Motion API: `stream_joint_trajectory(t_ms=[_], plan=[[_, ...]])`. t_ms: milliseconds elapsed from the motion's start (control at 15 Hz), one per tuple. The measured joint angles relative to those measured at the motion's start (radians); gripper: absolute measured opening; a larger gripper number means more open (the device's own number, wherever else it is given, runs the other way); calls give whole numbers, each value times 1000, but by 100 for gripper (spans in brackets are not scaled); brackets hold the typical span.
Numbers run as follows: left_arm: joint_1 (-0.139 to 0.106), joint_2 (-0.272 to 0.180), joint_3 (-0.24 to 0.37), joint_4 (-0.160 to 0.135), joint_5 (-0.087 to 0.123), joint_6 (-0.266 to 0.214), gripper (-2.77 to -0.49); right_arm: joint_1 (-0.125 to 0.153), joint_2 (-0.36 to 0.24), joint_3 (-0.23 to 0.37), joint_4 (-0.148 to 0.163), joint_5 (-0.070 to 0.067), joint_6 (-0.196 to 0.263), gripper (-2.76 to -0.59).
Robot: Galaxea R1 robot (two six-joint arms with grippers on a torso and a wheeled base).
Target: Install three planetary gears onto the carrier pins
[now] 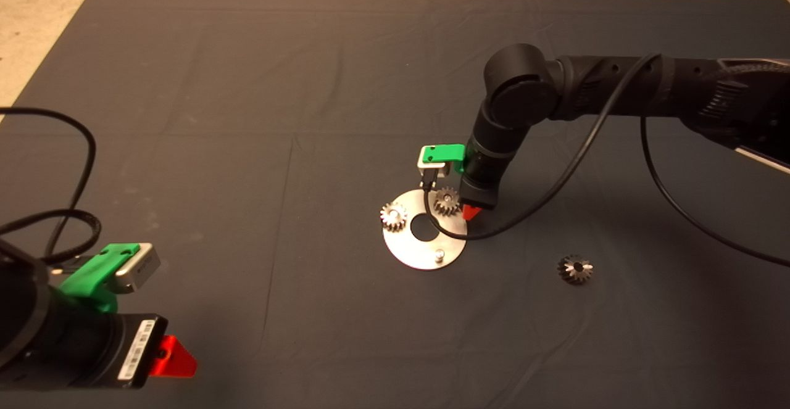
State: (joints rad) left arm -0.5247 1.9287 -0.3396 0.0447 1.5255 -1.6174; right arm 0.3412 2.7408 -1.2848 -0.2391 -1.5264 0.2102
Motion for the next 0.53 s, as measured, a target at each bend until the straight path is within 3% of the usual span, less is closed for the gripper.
stream_joint_trajectory(t_ms=[267, 533], plan=[[0, 0, 0, 0, 0, 1, -93, 11, -110, 109, 24, 0, 4, -155], [0, 2, 0, 0, 0, 2, -93, 25, -216, 234, 84, -2, 51, -137]])
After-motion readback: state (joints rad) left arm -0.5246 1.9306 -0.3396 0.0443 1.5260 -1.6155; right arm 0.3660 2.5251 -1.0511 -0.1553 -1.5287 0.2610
